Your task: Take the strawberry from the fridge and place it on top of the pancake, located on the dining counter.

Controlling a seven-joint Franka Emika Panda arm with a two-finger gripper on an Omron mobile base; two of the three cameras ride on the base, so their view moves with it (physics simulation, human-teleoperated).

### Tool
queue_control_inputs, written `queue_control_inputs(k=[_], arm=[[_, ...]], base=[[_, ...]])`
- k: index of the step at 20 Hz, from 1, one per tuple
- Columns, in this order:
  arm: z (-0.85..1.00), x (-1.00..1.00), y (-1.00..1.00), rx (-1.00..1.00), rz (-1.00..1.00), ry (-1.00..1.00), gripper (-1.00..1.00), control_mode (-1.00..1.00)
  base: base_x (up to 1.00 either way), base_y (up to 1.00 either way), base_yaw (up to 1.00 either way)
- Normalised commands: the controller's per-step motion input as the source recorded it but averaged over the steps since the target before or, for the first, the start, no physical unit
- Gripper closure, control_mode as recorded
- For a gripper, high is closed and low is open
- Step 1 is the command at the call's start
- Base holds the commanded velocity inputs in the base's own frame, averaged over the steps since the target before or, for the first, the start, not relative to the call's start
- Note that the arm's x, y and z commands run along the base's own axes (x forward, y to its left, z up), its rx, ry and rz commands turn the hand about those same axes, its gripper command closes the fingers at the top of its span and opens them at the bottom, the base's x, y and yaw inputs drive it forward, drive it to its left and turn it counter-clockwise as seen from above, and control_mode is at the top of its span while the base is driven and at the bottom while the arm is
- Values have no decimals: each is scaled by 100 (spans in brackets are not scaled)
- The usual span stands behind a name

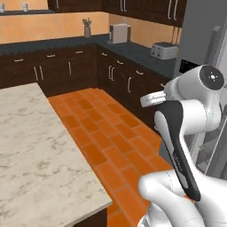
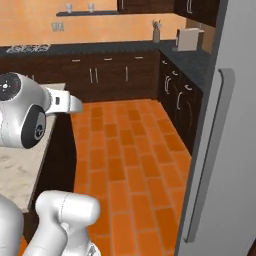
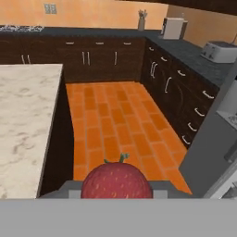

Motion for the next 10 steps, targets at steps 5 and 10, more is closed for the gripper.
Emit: queue_control_inputs(k=[5,10], arm=[[0,0,0,0,0,0,100,100],[0,0,0,0,0,0,100,100]], base=[[-100,41,0],[-100,89,12]])
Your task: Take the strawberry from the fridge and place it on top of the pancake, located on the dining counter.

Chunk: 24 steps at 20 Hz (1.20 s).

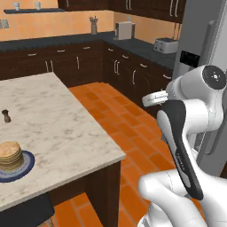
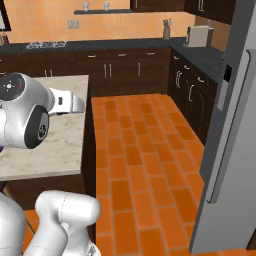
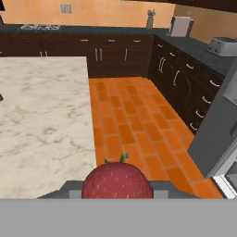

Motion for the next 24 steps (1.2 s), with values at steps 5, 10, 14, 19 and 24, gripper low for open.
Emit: queue_control_inputs(k=[5,10,14,19,24], arm=[[0,0,0,0,0,0,100,100],[0,0,0,0,0,0,100,100],[0,0,0,0,0,0,100,100],[0,0,0,0,0,0,100,100],[0,0,0,0,0,0,100,100]], base=[[-61,100,18],[-21,100,24],[33,82,37],[45,18,32],[44,-10,18]])
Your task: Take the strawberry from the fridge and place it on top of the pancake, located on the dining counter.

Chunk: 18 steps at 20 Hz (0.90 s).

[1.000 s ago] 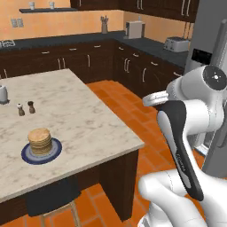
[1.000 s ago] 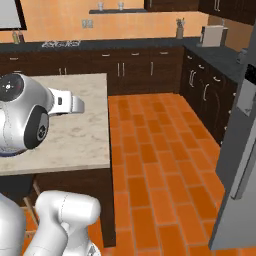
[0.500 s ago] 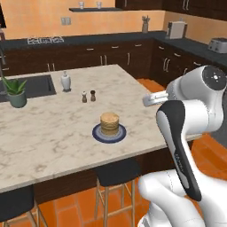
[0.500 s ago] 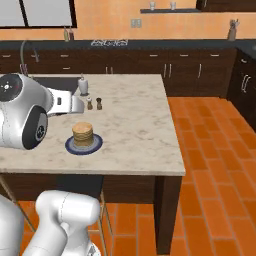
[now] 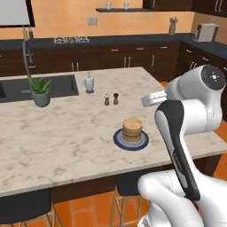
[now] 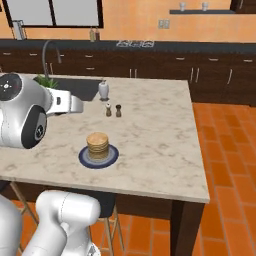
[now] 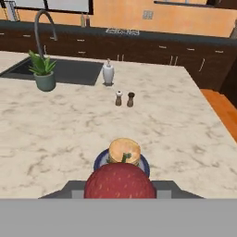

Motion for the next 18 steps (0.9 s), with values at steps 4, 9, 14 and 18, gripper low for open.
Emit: queue_control_inputs(k=[4,9,14,18], arm=[[-2,50,-1,7,11,15,100,-100],[-22,100,0,13,7,66,100,-100],[-55,65,0,0,0,41,100,-100],[-55,28,0,-2,0,10,100,-100]], base=[[46,-5,9],[0,0,0],[0,0,0],[0,0,0]])
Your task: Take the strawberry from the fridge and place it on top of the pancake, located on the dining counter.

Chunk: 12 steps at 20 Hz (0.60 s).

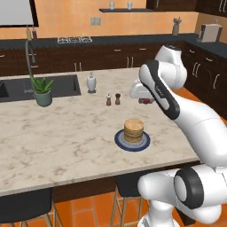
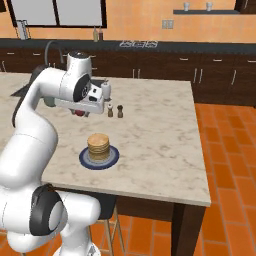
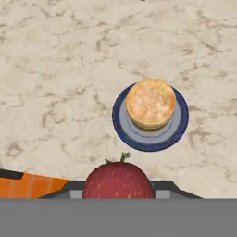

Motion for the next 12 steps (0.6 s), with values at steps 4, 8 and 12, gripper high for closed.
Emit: queue_control_inputs(k=[4,8,12], arm=[[-57,13,0,-2,0,3,100,-100],[-66,4,0,-5,0,1,100,-100],[-61,26,0,-6,0,1,100,-100]], base=[[0,0,0],[0,0,0],[0,0,0]])
